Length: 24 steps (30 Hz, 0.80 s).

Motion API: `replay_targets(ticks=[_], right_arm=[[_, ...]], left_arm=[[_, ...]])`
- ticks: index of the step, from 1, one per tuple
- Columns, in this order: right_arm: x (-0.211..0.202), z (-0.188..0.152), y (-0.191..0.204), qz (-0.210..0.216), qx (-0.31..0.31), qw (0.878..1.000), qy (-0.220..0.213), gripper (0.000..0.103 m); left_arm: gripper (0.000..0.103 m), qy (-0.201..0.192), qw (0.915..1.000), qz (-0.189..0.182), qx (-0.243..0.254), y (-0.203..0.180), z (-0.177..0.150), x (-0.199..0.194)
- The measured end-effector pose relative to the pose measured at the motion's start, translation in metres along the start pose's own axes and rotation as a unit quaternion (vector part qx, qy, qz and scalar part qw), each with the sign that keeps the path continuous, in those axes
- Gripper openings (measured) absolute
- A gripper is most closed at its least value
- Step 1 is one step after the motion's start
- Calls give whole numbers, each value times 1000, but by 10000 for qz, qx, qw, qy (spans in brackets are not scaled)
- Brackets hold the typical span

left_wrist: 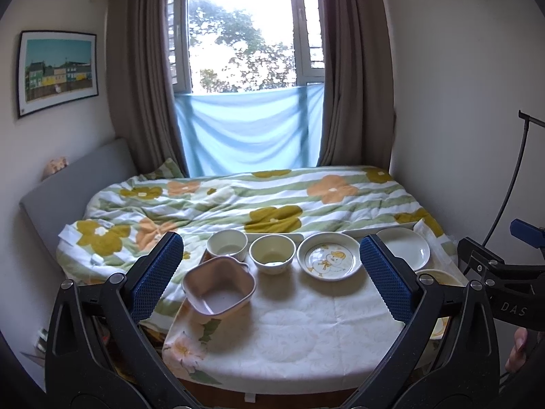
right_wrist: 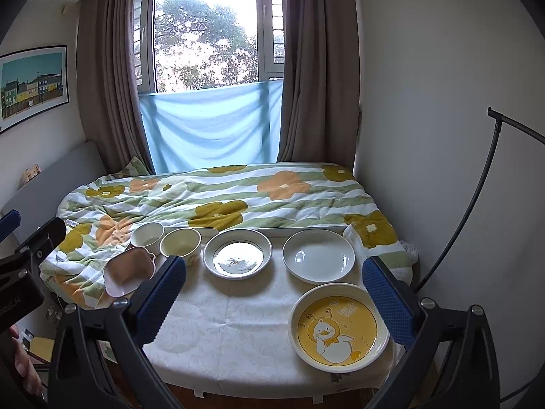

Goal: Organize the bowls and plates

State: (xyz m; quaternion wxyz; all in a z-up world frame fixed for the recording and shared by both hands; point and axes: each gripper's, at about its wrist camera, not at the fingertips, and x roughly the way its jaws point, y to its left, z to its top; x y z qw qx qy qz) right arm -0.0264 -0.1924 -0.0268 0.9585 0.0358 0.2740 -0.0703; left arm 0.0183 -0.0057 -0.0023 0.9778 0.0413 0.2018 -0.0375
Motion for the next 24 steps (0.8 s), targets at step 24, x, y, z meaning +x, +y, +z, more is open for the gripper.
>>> replay_targets(ticks=[24], right_arm=[[7,-3,3,12,-43,10000,79,103]], left_arm=[[103,152,9998,-77,45,-3,1,8]])
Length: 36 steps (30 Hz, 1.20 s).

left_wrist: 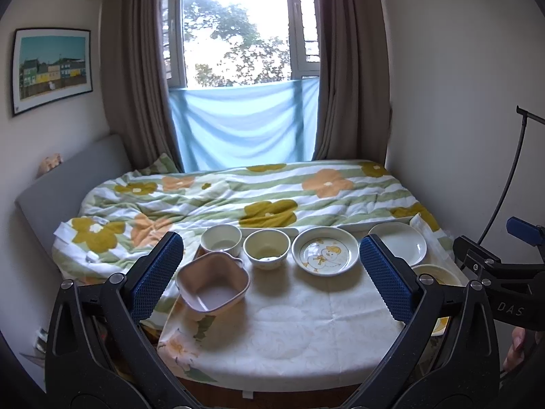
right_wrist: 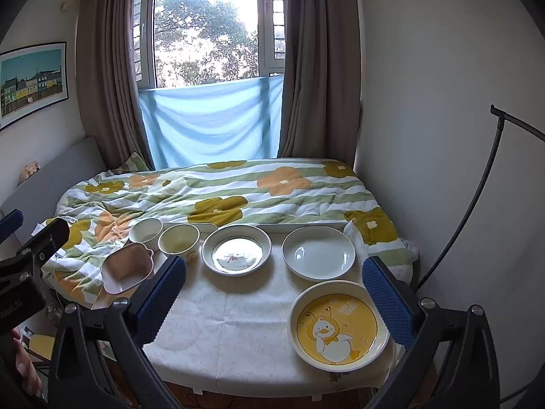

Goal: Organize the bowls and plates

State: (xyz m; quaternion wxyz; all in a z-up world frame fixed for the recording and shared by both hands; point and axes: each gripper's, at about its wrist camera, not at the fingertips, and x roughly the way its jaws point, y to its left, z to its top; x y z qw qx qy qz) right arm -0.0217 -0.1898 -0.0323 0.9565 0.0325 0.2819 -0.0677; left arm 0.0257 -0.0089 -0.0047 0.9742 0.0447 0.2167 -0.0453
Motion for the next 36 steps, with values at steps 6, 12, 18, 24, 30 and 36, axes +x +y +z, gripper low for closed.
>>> replay_targets(ticks=[6,12,18,24,30,36], right_arm=[[0,0,0,2,4,10000,8,103],[-1,-2,-1,11,-7,10000,14,103],[-2,-2,-1,8,-9,10000,13,103],[-2,-1,0,11,-4,10000,15,103],[-2,-1,-1,10,-4,10000,17,103],[-2,-1,-1,31,-2,10000,14,103]], left_arm=[[103,-5,10000,15,18,-3,-2,0],[103,-6,10000,20,22,-4,-2,0],[103,-11,10000,29,6,-4,-2,0],[103,-30,10000,65,22,-3,-3,-1],[103,-63,10000,5,32,0,-2,-1],[103,-106,9999,-67,86,4,-2,-2]])
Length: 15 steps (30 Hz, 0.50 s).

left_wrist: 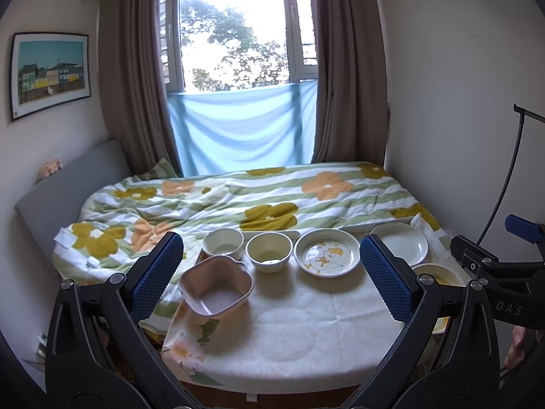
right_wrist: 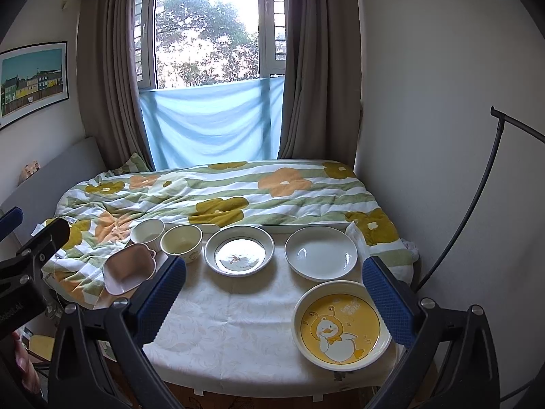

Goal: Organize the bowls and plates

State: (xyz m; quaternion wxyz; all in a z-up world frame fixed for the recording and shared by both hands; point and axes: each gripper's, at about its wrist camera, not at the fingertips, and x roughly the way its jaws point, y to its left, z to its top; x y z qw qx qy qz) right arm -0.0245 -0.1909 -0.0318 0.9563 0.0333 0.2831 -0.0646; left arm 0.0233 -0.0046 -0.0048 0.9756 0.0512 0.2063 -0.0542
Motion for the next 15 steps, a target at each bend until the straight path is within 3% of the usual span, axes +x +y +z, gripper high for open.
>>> replay_targets(ticks=[5,8,15], right_arm=[[1,3,-1,-52,92,9999,107,103],[6,-3,-9,-212,326,9987,339,103],[32,-52,-66,-706,992,9860,1143,103]], left_arm=[[103,99,9996,-158,194,-2,5,8],[103,358,9975,-467,378,-10,4,26],[103,1220,9720,-1834,818,-62,-21,96]])
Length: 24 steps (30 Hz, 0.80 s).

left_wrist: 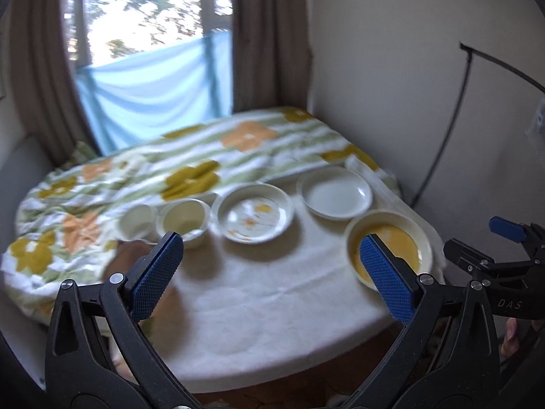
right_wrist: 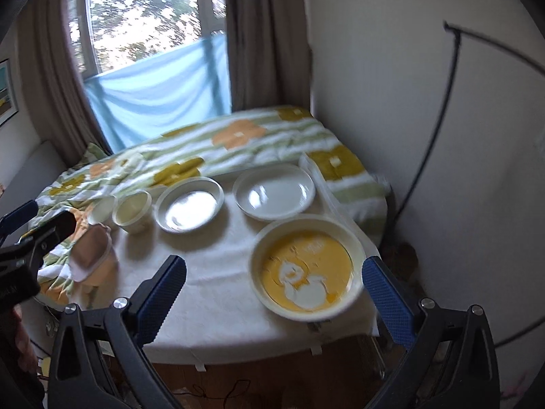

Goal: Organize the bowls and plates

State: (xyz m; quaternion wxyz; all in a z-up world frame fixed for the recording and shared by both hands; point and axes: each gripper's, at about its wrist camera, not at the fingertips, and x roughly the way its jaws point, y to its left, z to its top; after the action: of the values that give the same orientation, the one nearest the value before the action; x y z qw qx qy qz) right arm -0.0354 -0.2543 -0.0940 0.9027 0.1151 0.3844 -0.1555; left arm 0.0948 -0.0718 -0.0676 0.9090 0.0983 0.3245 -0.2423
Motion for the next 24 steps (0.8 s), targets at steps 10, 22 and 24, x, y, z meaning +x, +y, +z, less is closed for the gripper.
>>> replay_targets(ticks=[10,22,24], right_arm=[[89,-35,-100,831,797,9891,913,96],[182,-40,-151,1529,1063,9704,1538,49],[187,-38,-153,1593,1062,9686,1583,42]], left_arm=[[102,1443,9779,-1471,359,-86,-25,167],[51,2621,9484,-1765,265,-121,-51,292],[40,2692,9465,-1762,224,-123,-53,297]])
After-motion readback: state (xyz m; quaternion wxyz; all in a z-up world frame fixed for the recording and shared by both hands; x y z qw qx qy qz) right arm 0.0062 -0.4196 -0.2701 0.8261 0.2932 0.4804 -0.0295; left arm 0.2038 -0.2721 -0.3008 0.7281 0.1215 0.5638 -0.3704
